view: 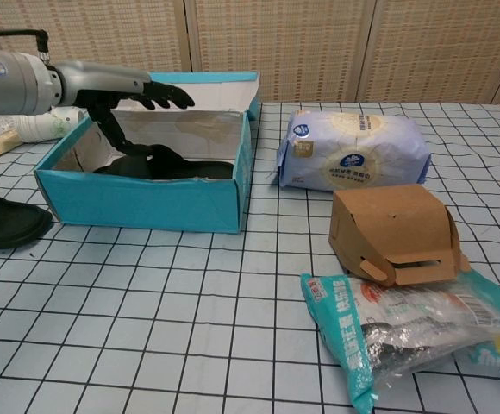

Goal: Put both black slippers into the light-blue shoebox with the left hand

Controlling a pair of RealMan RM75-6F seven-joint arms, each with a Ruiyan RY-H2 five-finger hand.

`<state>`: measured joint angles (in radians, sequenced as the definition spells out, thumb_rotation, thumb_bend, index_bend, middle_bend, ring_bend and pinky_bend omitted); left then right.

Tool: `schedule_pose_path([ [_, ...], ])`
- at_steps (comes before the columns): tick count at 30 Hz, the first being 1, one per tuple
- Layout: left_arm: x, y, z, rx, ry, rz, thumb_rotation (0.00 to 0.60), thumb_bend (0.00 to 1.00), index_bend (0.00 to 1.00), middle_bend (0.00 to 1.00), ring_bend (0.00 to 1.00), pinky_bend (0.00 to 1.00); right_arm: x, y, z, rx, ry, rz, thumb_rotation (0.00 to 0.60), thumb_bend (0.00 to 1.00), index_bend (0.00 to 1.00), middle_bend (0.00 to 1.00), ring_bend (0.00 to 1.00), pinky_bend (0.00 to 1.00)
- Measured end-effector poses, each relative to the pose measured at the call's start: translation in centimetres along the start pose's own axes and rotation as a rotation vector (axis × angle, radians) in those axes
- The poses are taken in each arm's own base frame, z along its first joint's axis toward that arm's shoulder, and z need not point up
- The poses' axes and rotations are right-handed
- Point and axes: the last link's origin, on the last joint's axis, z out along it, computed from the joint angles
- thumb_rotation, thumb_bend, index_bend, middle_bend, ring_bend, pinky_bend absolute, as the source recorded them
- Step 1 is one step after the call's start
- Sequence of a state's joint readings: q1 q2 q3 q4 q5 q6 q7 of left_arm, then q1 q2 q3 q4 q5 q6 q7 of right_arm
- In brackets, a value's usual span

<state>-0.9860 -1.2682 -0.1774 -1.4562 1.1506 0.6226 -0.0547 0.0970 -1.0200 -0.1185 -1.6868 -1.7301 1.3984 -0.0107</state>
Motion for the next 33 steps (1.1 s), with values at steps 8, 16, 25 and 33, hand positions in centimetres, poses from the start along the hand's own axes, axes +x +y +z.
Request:
schedule_pose_path([
  [8, 2.3, -2.3, -8.8, -0.005, 0.154, -0.01, 0.6, 0.38, 0.0, 0.0, 0.0, 0.05, 0.1, -0.2, -0.4, 0.023, -0.004, 0.003, 0.6, 0.25, 0.0, 0.0, 0.0, 0.0],
  [16, -1.7, -8.9, -14.0, 0.194, 0.029, -0.029, 0.6, 0.34, 0.0, 0.0, 0.0, 0.04, 0.1, -0.7, -0.8, 0.057, 0.003, 0.006, 0.6, 0.25, 0.0, 0.0, 0.0, 0.0],
  [25, -6.0, -13.4, -14.4, 0.332, -0.068, 0.099, 0.6, 0.34, 0.0, 0.0, 0.0, 0.04, -0.3, -1.4, -1.1, 0.077, 0.007, -0.001, 0.6, 0.25, 0.0, 0.0, 0.0, 0.0],
  [33, -7.7, -14.9, -14.9, 0.397, -0.135, 0.115, 0.6, 0.34, 0.0, 0.0, 0.0, 0.04, -0.4, -1.4, -1.0, 0.076, 0.002, -0.004, 0.6, 0.25, 0.0, 0.0, 0.0, 0.0],
])
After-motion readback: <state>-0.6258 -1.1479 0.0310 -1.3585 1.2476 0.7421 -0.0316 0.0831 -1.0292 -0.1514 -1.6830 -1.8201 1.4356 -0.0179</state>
